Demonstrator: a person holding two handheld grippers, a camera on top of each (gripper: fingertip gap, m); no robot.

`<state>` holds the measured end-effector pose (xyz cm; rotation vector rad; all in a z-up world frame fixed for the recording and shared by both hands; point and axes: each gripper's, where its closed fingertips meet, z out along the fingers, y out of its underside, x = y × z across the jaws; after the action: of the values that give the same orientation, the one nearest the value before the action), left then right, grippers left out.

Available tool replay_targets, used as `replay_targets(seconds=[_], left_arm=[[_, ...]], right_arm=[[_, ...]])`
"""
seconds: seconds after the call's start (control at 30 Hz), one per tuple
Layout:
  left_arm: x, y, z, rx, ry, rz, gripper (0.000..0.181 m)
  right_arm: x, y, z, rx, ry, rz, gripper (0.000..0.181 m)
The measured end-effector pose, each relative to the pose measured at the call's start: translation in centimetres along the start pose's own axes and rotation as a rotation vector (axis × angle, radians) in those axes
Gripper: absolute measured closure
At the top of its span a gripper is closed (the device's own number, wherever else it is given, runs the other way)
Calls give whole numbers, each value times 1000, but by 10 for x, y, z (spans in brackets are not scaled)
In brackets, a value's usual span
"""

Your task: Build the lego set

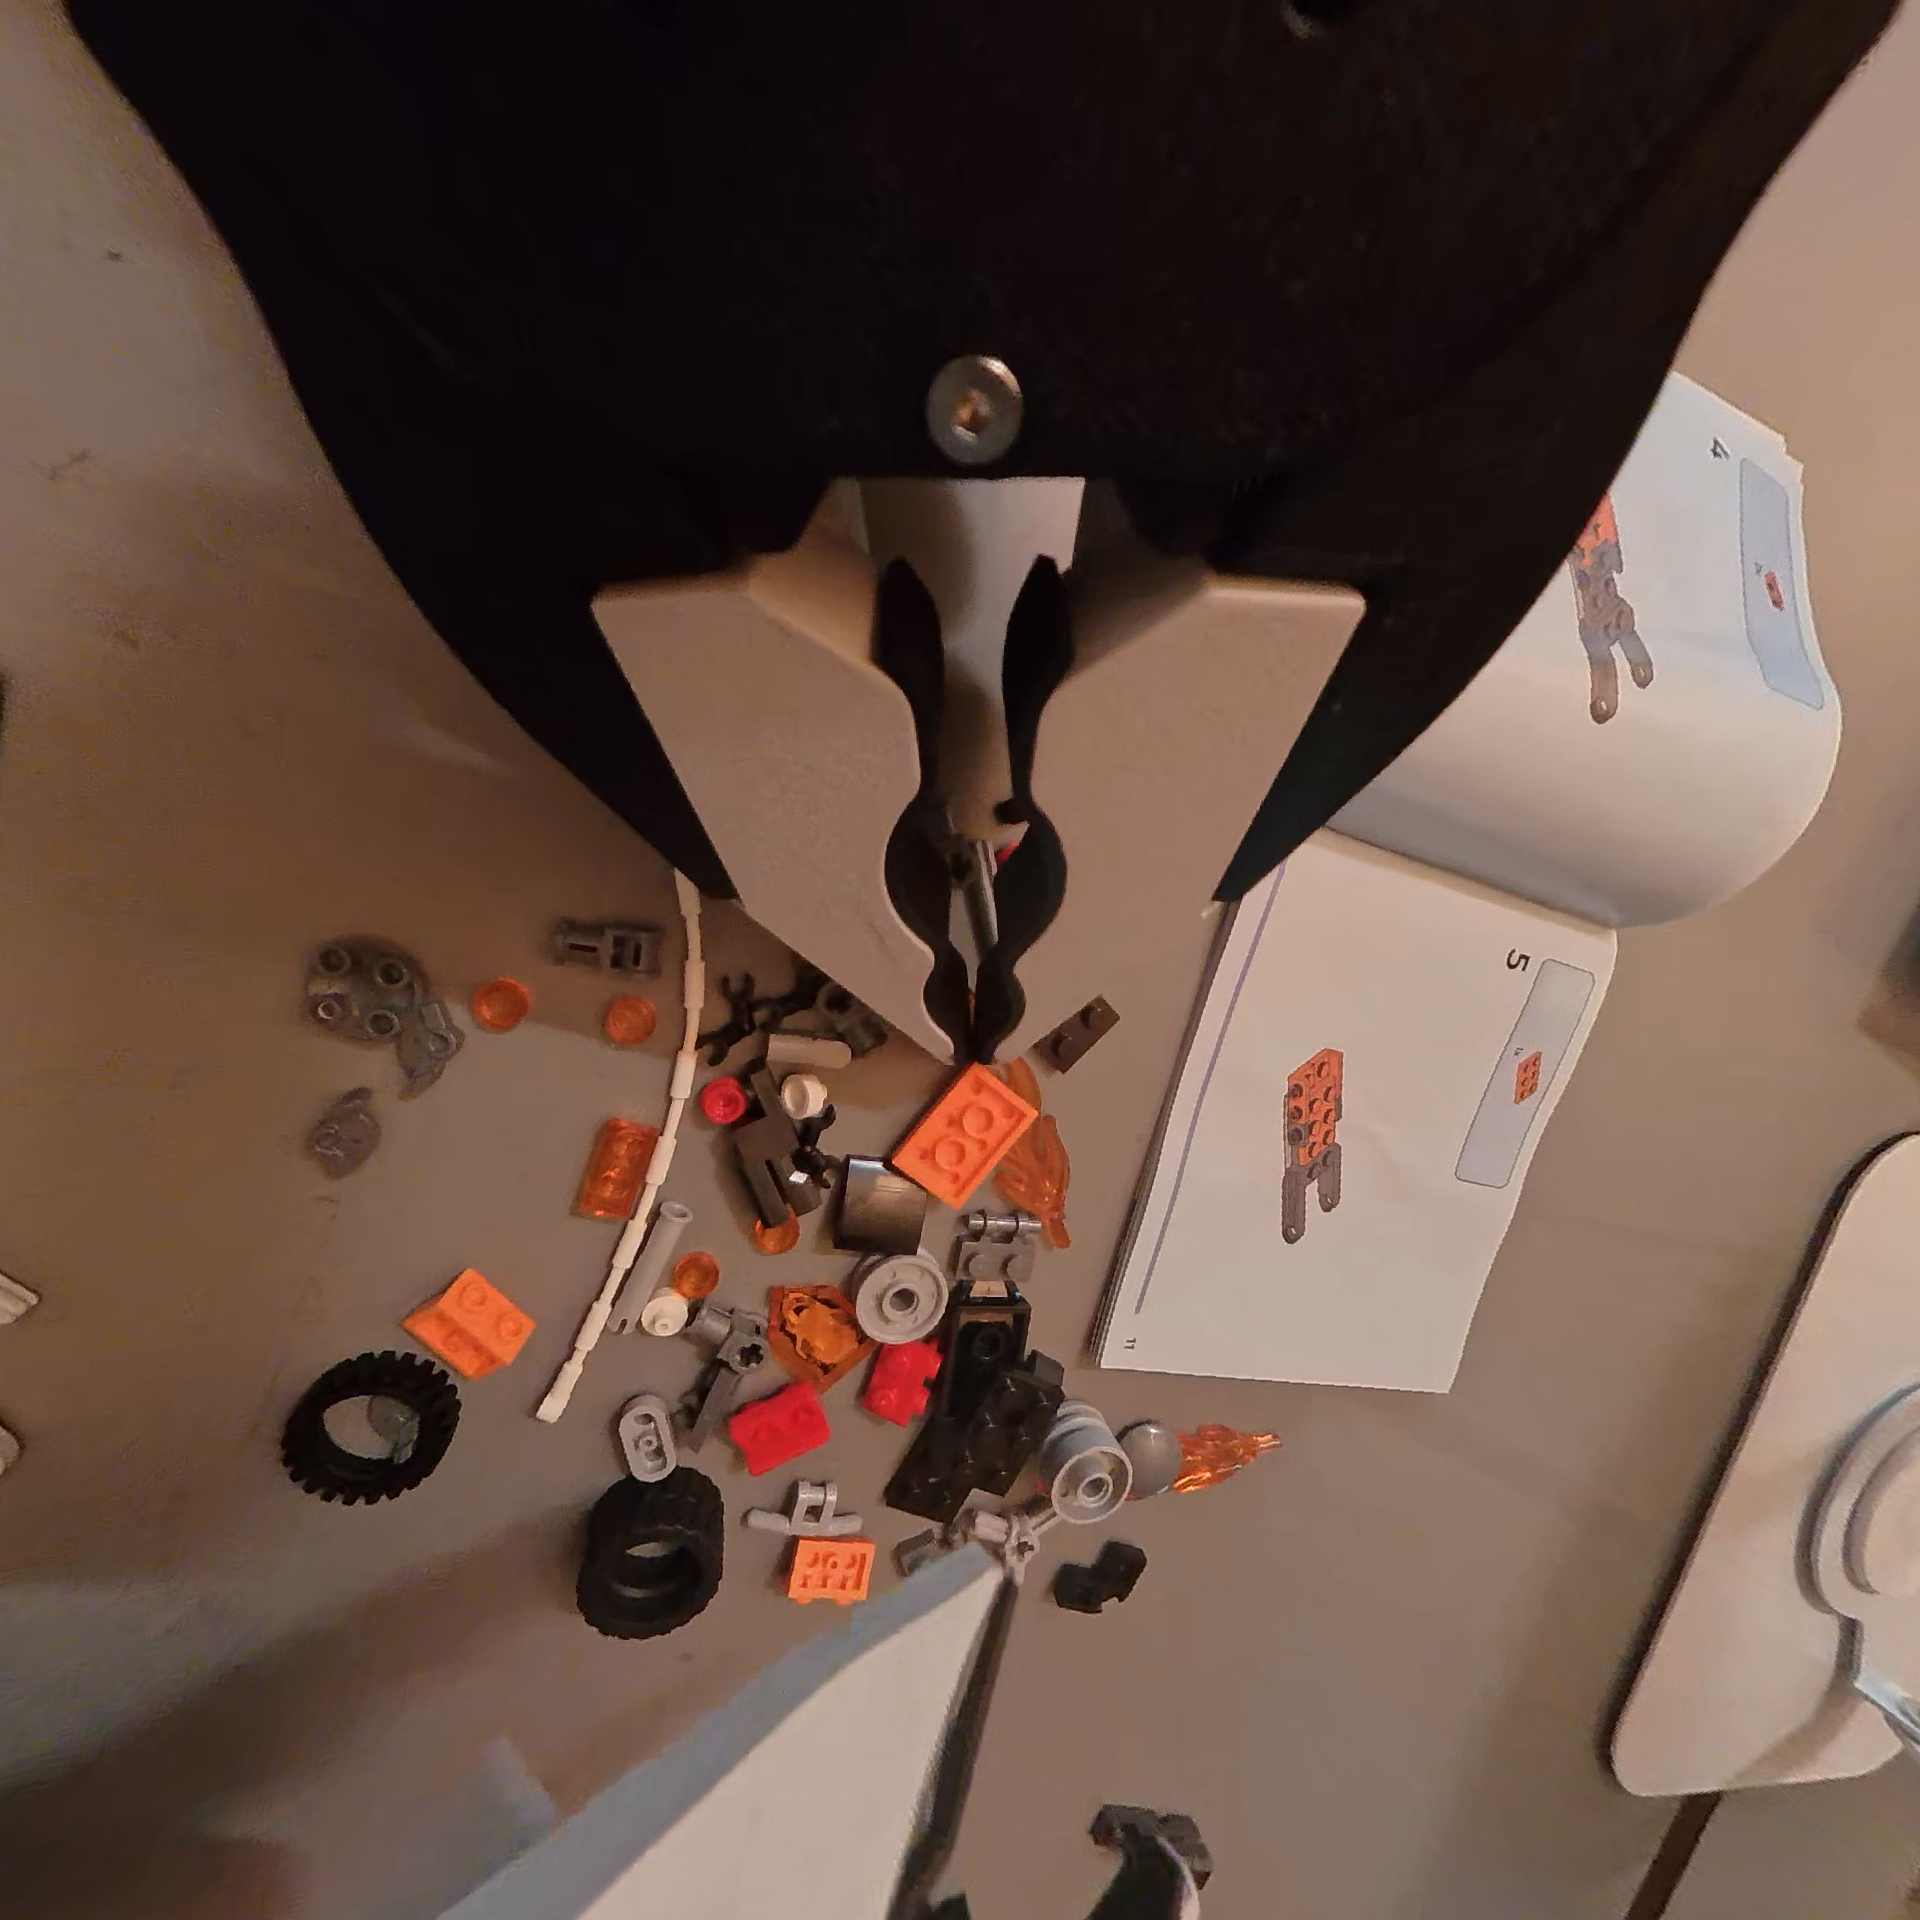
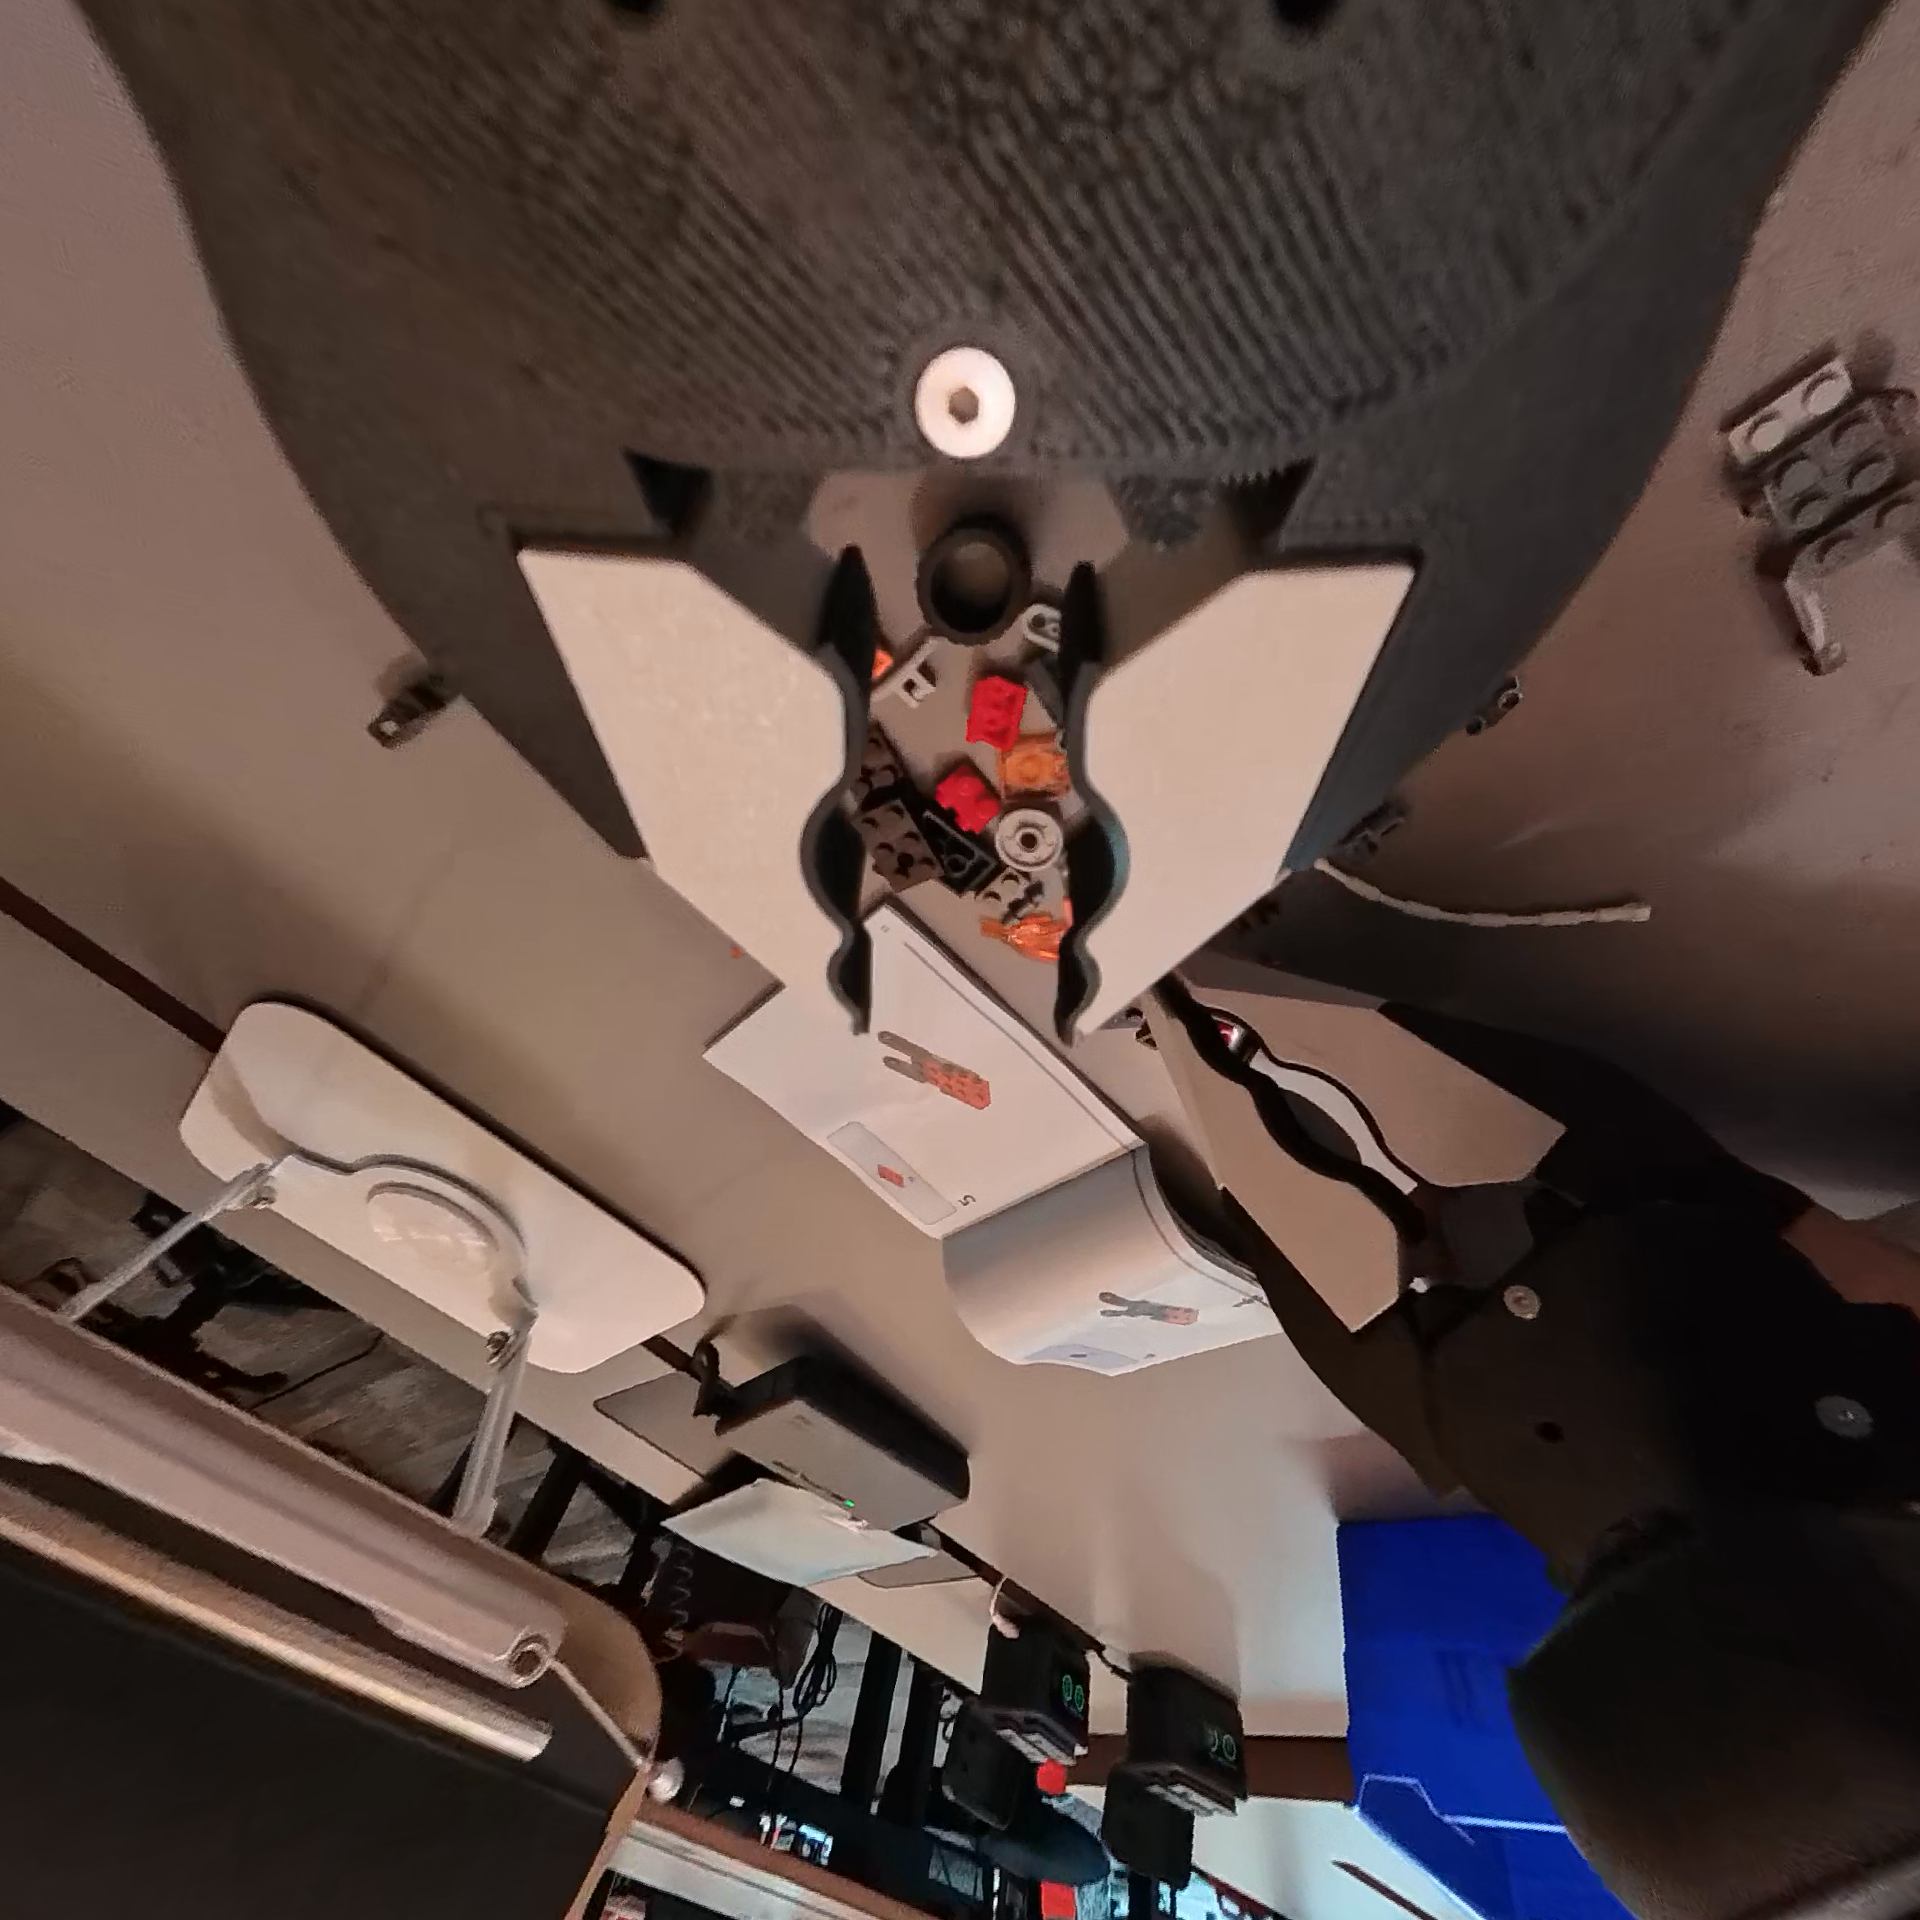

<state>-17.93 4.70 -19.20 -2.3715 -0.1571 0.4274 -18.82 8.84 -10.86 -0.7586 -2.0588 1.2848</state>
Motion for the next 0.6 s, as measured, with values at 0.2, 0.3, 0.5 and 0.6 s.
replay_targets(seconds=[0.2,0.3,0.5,0.6], left_arm=[[-1,1,-1,-1,14,-12,180],[-5,1,-4,8,10,-32,181],[-22,-12,-17,100,-15,-136,176],[-36,-12,-22,118,-72,-174,176]], right_arm=[[-26,22,13,-125,-148,19,147],[-29,30,19,-174,-145,17,151],[-38,49,34,-256,-189,76,152],[-41,50,37,-266,-195,75,152]])
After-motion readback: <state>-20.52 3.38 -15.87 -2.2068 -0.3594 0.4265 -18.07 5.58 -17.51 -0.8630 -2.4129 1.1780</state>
